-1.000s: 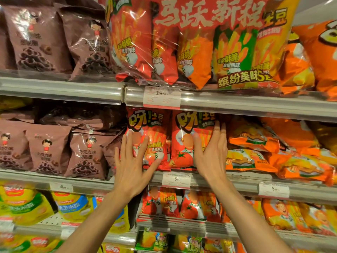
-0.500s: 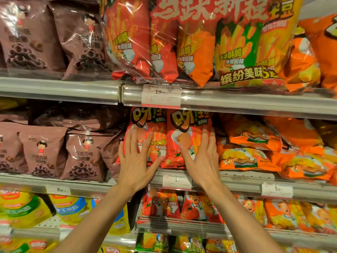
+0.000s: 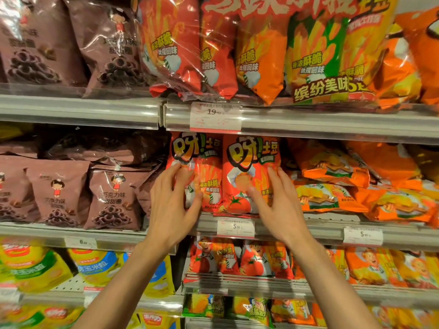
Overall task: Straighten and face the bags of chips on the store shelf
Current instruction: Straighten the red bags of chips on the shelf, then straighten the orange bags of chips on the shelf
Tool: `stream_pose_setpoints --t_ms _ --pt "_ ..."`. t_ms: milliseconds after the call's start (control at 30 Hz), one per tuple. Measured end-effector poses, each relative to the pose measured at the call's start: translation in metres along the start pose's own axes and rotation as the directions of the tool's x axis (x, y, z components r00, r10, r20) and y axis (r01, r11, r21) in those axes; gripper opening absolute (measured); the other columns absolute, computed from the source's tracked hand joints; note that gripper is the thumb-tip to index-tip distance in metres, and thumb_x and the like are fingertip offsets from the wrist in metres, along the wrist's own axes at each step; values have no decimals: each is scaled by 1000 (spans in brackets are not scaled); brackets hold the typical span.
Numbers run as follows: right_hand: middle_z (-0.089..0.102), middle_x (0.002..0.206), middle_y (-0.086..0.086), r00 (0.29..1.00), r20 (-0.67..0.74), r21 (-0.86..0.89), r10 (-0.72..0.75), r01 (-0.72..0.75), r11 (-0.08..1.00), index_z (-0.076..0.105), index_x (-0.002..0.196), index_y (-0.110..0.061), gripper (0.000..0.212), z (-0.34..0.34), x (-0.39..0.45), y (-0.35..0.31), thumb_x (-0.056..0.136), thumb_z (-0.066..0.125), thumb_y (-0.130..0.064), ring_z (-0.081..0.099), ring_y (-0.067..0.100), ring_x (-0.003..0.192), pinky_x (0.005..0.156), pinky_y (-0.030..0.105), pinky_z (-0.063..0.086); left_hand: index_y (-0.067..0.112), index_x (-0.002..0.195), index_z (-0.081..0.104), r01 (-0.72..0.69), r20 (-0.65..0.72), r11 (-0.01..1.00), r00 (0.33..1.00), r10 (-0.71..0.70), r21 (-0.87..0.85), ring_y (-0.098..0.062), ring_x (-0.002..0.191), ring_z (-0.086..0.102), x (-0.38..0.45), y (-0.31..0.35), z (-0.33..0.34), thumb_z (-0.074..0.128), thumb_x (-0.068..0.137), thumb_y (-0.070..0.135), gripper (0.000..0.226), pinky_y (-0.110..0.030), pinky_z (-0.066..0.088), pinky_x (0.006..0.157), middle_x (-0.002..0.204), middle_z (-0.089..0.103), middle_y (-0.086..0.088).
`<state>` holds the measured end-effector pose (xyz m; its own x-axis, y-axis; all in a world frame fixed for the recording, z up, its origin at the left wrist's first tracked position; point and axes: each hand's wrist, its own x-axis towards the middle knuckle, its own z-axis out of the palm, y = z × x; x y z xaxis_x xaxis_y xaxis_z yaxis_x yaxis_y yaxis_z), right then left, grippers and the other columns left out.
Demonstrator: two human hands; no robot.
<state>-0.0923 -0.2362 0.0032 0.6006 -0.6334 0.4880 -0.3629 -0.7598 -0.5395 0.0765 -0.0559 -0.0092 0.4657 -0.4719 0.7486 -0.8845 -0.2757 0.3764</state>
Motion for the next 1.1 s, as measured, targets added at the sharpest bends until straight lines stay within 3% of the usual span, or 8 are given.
stream_pose_setpoints --t_ms 167,333,467,567,633,767,867,1100 --pt "45 147 0 998 -54 20 -8 9 1000 40 149 -21 62 -20 -18 1 96 55 -51 44 15 134 107 30 36 24 127 59 113 44 955 993 -105 -275 -8 103 61 2 8 -18 64 95 27 33 -33 51 88 114 60 10" --pt "65 104 -14 996 -36 125 81 -76 989 50 138 -26 49 -31 -50 -4 95 58 -47 64 2 86 78 37 55 24 115 63 395 324 721 914 -245 -569 -3 71 55 -9 23 -18 65 96 16 20 -21 49 67 89 66 7" --pt "68 88 -14 985 28 213 170 -172 962 56 128 -33 40 -39 -81 13 92 57 -49 64 2 81 68 32 53 23 111 66 431 390 663 894 -221 -612 -18 78 64 -29 30 -11 62 96 18 17 -27 52 73 89 70 -3" --pt "69 89 -17 977 56 265 207 -214 940 58 119 -40 37 -52 -100 33 86 55 -58 65 3 78 66 29 51 33 102 70 490 407 666 865 -293 -563 -16 93 70 -40 38 -3 63 90 38 15 -31 54 80 92 75 2" --pt "69 89 -18 973 54 266 226 -233 935 60 115 -42 33 -62 -106 52 87 55 -57 65 3 77 68 29 52 31 102 70 506 403 646 859 -316 -572 -14 93 71 -44 48 4 66 93 35 11 -32 55 81 93 76 2" --pt "72 87 -7 972 67 334 227 -236 913 65 110 -39 22 -90 -102 92 91 59 -48 66 7 79 70 31 53 23 105 71 503 332 603 864 -379 -620 -14 87 70 -47 82 19 67 91 28 16 -17 54 74 93 75 -8" --pt "72 85 -4 976 100 368 191 -215 905 66 108 -36 16 -116 -92 120 93 64 -38 65 8 78 67 20 50 21 104 71 508 298 571 855 -425 -645 -10 88 71 -45 122 36 67 95 14 12 -11 50 71 93 74 -14" --pt "67 82 -11 994 88 374 71 -99 922 67 103 -35 12 -162 -62 174 96 60 -27 59 2 67 56 10 42 17 104 70 490 233 613 861 -452 -620 3 82 68 -34 205 75 65 96 14 10 -9 50 71 90 76 11"
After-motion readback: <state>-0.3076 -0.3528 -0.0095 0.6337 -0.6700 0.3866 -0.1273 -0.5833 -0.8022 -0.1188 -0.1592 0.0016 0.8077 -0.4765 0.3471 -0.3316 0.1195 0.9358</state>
